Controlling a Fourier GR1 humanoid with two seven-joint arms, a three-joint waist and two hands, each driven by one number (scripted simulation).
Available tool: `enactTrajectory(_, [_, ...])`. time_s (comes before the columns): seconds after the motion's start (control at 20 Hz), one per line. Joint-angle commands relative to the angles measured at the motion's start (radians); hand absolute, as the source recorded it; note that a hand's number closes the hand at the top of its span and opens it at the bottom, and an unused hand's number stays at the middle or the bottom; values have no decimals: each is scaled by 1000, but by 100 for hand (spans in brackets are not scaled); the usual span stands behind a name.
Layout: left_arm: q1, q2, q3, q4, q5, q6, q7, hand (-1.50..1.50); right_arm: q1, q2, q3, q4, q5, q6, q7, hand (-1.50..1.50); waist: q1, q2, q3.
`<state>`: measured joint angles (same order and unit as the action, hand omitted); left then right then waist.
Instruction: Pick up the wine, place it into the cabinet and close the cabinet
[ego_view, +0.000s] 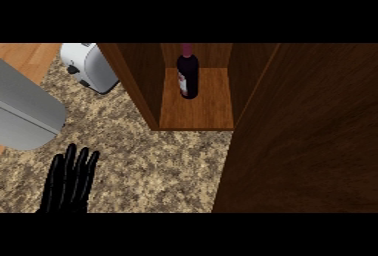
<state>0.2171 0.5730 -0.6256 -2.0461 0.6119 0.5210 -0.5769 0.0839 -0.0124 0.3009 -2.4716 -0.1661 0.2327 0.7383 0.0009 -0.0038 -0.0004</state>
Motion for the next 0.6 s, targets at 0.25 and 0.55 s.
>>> enactTrajectory(0.25, [74,80,194,-39,114,-105,4,-150,-15,9,236,-93,-28,34,53,150,4,0,0])
enactTrajectory(0.55, [179,167,374,-14,220,-252,-14,-150,37,12,487,-116,120,-64,33,150,0,-6,-1])
